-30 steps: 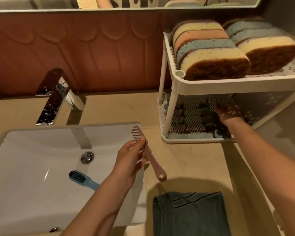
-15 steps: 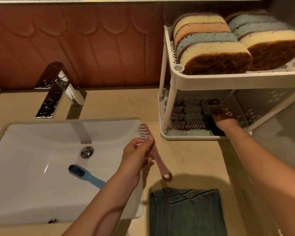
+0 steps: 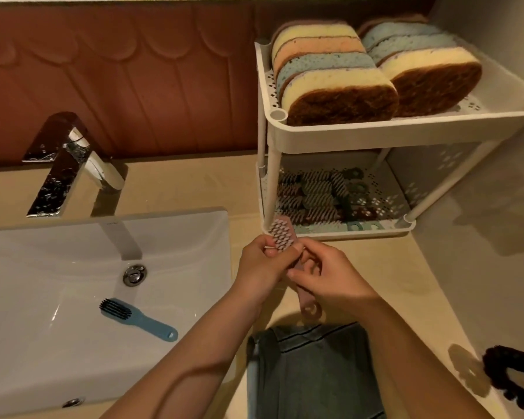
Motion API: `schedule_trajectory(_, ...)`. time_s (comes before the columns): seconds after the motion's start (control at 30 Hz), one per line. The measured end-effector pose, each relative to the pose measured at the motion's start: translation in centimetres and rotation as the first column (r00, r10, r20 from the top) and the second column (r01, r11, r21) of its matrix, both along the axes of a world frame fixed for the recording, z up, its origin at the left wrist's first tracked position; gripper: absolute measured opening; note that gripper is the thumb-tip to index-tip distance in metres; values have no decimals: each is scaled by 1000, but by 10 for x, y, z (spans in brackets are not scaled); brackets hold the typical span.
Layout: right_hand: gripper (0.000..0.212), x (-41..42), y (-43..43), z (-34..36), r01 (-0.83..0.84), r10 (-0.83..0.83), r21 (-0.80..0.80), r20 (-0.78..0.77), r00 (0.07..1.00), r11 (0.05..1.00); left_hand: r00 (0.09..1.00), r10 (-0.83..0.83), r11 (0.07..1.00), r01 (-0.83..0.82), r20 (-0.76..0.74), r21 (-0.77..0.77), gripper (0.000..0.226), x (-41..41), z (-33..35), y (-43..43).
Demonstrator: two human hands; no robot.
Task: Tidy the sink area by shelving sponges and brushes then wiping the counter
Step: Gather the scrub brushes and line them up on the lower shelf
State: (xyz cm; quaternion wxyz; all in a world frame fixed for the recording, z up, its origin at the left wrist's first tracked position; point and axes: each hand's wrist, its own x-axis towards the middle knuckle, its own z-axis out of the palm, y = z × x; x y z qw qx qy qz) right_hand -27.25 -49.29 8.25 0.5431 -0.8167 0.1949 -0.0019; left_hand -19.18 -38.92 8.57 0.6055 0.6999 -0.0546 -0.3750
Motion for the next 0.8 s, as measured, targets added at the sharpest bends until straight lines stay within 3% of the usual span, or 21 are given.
schedule_trajectory(0.13,24,-5,-11,-2,188,-190,32,92,978,982,1000,17,1000,-17,-4,-4,27,0,8,-11)
schedule_trajectory(0.23,28,-8,-31,-4,368,-383,151,77,921,917,973,45,992,-70,227,103,42,11,9,-11)
schedule_trajectory(0.33,31,-6,-55,-5,512,-523,154,48,851,845,862,-69,989,-8,502,149,50,27,7,-12)
schedule_trajectory(0.4,33,2,-76,-7,583,-588,105,26,808,806,783,-153,978,33,603,205,37,33,6,-19)
schedule_trajectory(0.47,31,12,-97,-10,631,-630,98,-41,776,770,680,-182,948,-72,710,311,25,36,6,-24)
schedule_trajectory(0.53,29,24,-117,-14,653,-648,36,-98,755,756,595,-206,909,-178,777,377,25,37,9,-26)
schedule_trajectory(0.63,34,39,-134,-19,639,-660,-179,-96,745,748,499,-277,867,-239,821,438,29,38,9,-25)
schedule_trajectory(0.8,39,49,-145,-33,438,-541,-364,-254,802,822,417,-317,862,-247,852,442,35,42,5,-23)
